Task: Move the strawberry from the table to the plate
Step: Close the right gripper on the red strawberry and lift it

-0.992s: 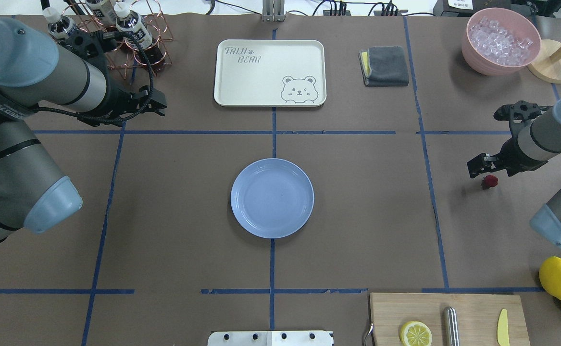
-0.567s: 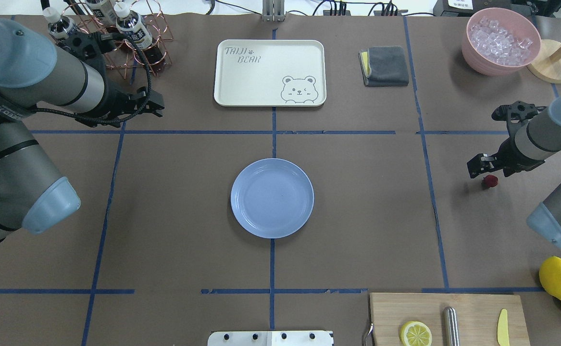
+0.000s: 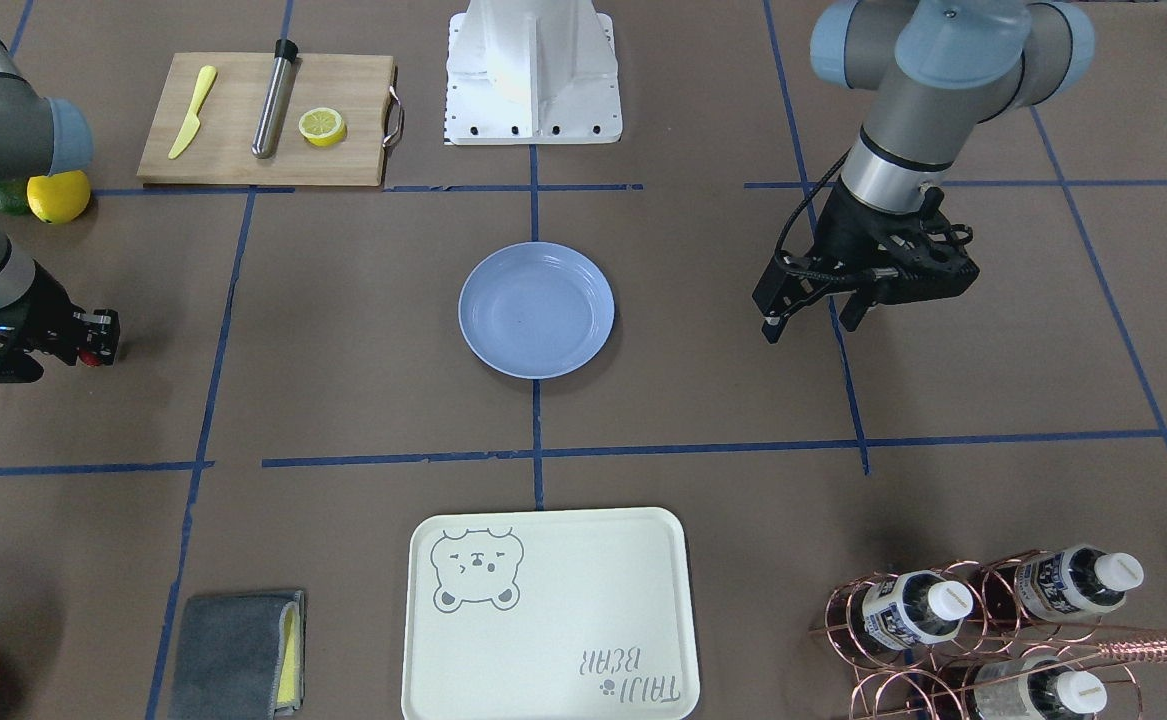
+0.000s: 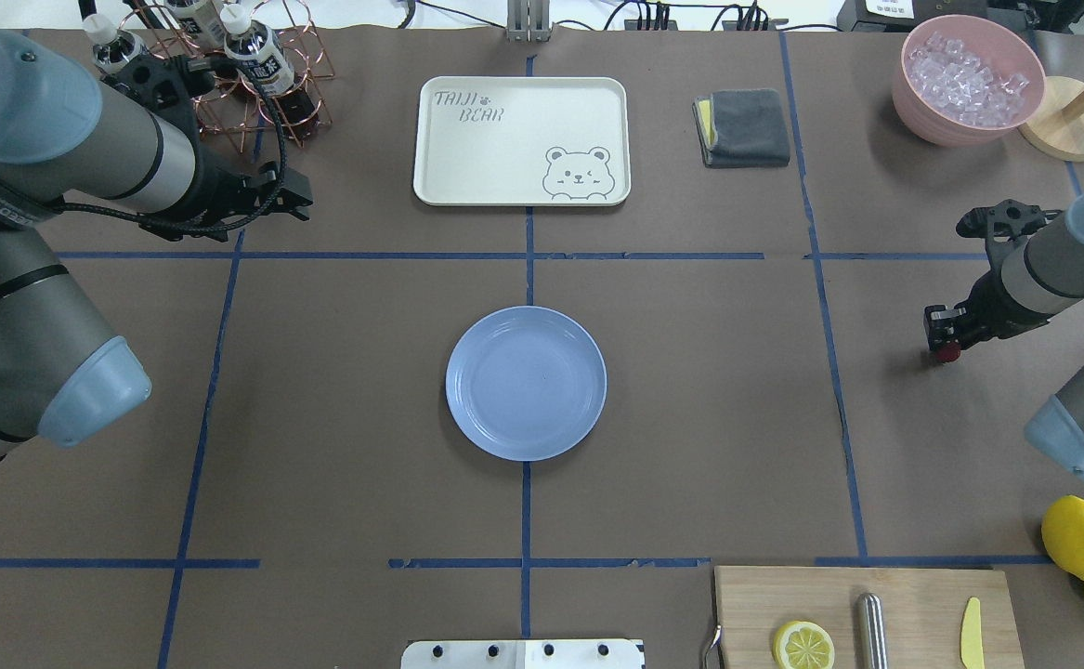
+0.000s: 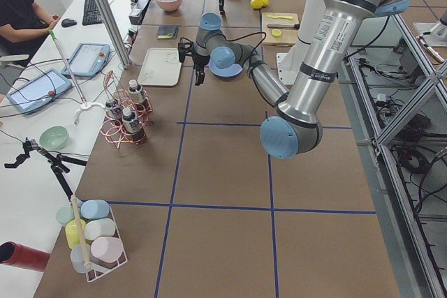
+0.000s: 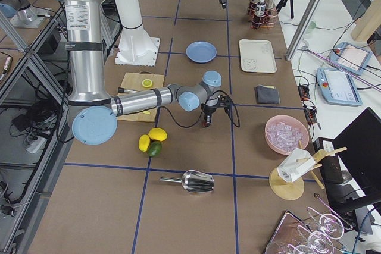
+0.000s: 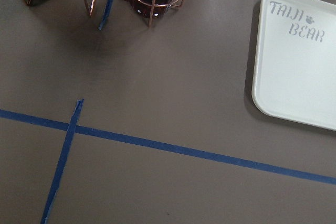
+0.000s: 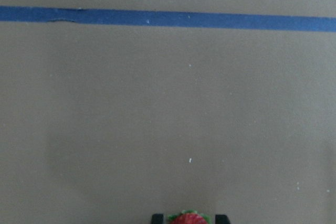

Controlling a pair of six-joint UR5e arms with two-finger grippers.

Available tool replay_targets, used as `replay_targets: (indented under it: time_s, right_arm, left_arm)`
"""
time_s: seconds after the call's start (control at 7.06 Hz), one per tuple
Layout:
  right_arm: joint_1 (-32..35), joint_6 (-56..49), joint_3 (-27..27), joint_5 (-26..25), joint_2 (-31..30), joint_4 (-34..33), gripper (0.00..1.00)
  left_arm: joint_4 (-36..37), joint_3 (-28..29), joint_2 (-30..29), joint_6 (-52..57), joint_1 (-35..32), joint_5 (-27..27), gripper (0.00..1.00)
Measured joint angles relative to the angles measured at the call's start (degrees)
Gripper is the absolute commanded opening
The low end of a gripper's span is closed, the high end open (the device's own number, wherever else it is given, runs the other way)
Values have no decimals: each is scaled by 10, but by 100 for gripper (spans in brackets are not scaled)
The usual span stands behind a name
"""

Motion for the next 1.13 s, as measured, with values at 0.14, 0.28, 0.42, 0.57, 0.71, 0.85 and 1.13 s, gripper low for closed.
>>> replay_targets:
  time_s: [0.14,0.28,0.42,0.57,0.71,0.85,1.13]
  right_arm:
    - [0,-1,1,0,-4,2,0]
    - [1,-2,5,1,-7,5,0]
    - [2,-2,19,3,-8,8,0]
    - [2,0,41,9,-7,7,0]
    - [5,4,64,21,-3,4,0]
    - [10,13,78,41,11,-2,0]
    - [19,41,88,72,77,-55,0]
  left_arm:
    - [0,0,0,0,-2,0,100]
    - [4,-1,-1,0,-7,0,100]
    - [19,-2,-3,11,-20,-1,100]
    - [42,-8,-4,41,-31,-1,100]
    - [61,-14,-2,84,-42,-1,100]
    - [77,-14,0,134,-58,-2,100]
    - [122,-12,7,266,-105,-22,100]
